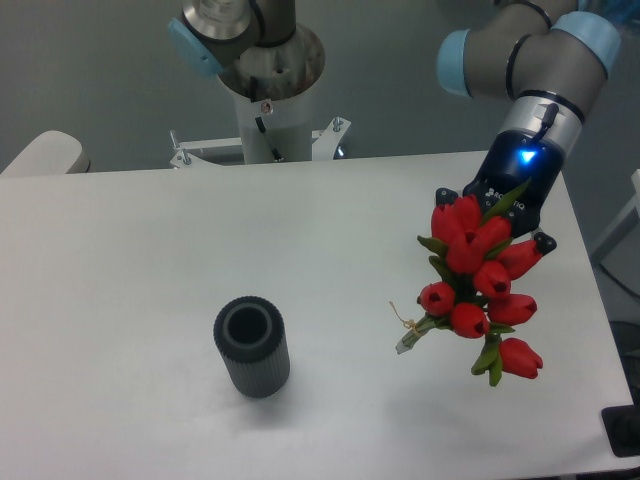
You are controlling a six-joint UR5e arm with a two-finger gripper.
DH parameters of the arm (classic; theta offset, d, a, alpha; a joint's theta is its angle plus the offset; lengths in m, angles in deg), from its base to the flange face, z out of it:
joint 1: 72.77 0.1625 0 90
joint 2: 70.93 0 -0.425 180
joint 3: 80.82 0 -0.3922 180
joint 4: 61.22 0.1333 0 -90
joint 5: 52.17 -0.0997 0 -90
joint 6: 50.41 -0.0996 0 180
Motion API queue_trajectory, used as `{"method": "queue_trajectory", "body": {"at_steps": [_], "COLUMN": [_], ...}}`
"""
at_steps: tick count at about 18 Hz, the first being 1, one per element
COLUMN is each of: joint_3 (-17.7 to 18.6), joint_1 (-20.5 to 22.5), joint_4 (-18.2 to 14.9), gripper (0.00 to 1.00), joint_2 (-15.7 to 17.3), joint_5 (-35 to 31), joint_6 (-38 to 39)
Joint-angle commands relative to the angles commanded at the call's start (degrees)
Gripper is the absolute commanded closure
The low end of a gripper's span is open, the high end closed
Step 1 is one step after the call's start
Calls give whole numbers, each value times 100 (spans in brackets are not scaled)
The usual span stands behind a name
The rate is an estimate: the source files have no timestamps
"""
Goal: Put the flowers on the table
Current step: 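Hold the red tulip bunch in the gripper and begin moving it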
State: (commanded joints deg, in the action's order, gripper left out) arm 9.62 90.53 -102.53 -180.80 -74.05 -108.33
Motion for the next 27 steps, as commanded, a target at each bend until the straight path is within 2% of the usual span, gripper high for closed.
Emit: {"method": "queue_trajectory", "body": {"at_steps": [12, 15, 19, 22, 25, 27], "joint_3": [9, 17, 35, 44, 44, 158], "joint_1": [-35, -61, -97, -132, -377, -422], "joint_4": [0, 0, -9, -17, -18, -18], "gripper": [67, 67, 68, 68, 68, 68], "joint_2": [17, 44, 237, 412, 606, 781], "joint_5": [-140, -640, -1246, -1940, -2555, -3047], "joint_6": [-44, -271, -501, -720, -738, -738]}}
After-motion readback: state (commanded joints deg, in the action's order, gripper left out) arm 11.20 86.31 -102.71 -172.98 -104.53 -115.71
